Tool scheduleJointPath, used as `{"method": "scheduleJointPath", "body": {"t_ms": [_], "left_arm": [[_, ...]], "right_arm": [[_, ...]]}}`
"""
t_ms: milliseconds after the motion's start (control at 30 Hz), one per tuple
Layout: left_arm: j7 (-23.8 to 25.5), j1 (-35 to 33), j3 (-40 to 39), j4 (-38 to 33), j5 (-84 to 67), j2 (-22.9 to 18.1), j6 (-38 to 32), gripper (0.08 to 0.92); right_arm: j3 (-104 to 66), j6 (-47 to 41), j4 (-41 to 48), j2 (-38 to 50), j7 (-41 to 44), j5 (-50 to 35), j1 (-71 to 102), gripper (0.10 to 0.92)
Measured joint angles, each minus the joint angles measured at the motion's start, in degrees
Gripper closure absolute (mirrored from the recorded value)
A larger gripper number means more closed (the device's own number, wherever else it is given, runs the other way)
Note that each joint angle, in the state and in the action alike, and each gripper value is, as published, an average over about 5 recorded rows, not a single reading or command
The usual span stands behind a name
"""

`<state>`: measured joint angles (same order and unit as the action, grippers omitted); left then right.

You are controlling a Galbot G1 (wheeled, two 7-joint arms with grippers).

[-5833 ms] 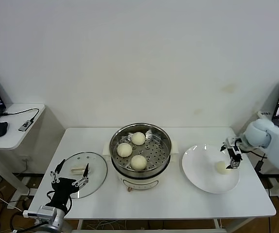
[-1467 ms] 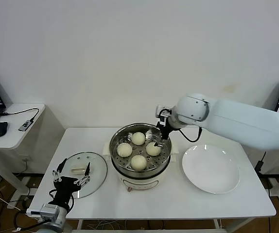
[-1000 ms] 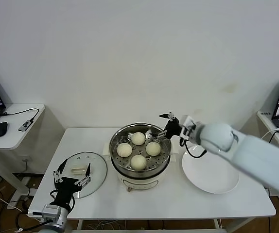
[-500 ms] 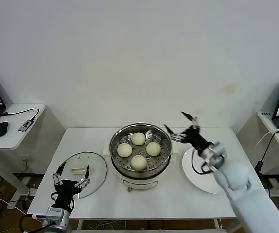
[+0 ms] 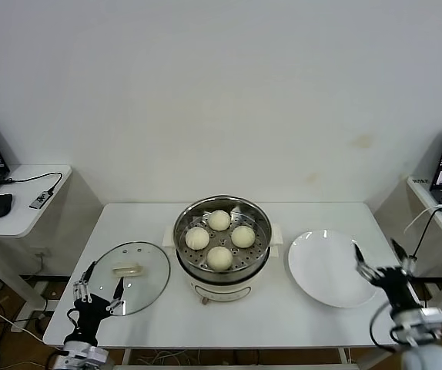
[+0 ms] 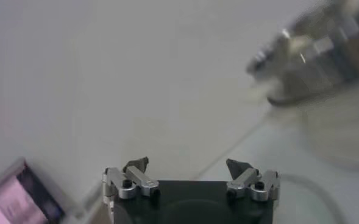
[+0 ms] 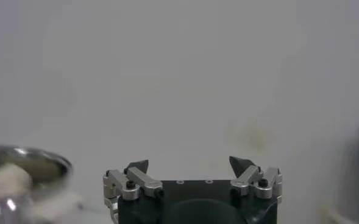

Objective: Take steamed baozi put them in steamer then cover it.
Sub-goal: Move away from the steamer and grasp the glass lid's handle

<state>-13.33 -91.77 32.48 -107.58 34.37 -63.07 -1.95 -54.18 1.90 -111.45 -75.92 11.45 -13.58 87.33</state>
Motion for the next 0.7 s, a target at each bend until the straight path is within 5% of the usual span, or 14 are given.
{"method": "scheduleJointPath", "body": {"t_ms": [700], "left_arm": [[0.2,14.4,-5.1,18.5,26.3,2.7,-1.9,0.177]], "right_arm": [[-8.4,2.7,2.1,-8.8,-0.7,5.1,10.1,0.203]]}}
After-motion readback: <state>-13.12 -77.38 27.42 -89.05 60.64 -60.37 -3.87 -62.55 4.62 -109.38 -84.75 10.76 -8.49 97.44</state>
